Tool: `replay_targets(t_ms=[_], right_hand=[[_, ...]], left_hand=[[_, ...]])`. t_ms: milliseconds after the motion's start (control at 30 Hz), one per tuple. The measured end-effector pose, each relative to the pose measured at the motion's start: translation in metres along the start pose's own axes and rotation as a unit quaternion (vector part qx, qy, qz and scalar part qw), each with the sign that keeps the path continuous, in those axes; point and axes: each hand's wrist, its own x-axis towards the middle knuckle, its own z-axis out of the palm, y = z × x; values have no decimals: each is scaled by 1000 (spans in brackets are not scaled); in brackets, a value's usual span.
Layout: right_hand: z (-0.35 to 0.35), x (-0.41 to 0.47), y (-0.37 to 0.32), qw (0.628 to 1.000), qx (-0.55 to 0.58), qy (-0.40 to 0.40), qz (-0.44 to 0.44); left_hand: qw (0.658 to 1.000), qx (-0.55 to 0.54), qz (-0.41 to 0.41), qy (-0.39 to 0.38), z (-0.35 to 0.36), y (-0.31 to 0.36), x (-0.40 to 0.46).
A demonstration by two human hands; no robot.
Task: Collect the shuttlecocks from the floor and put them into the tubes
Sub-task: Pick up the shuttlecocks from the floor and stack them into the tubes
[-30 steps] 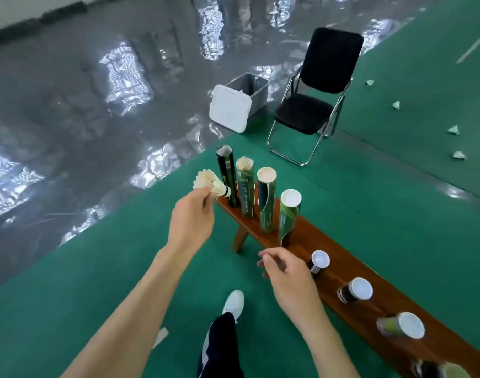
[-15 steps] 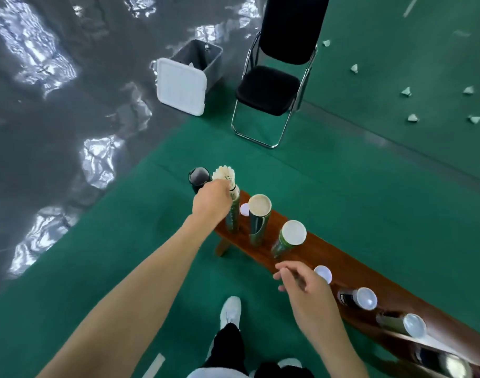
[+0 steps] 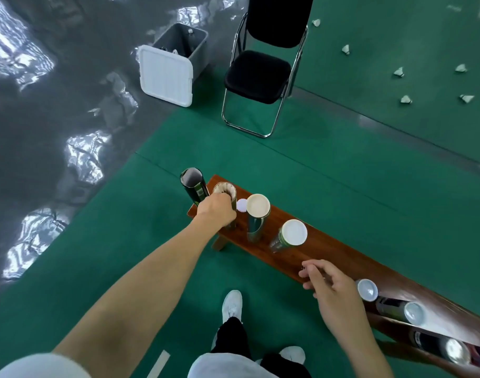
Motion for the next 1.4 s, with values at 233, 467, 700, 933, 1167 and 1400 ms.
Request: replay_targets(t_ms=[233,467,700,933,1167,1400], right_hand=[[-1,-1,-1,1000,-2,3,-1],[-4,-4,-12,999,11,24,-19],[-24,-17,-28,993,37,103,-52],[-118,-58,-24,939,131,296,-113],[-241,-159,58,872,152,447,-130],[-376,-294,202,817,105,559,-88]], left_hand=[[1000,17,22,-1,-2,-5,-4],[997,-19,60,52,-38,-2,-37],[965,-116,178,154,-90,57,-94],[866,-170,427,197,-128,215,-204],[765,-120,612,160,-72,363,-346],[696,-130,702,72,41,499,-494]])
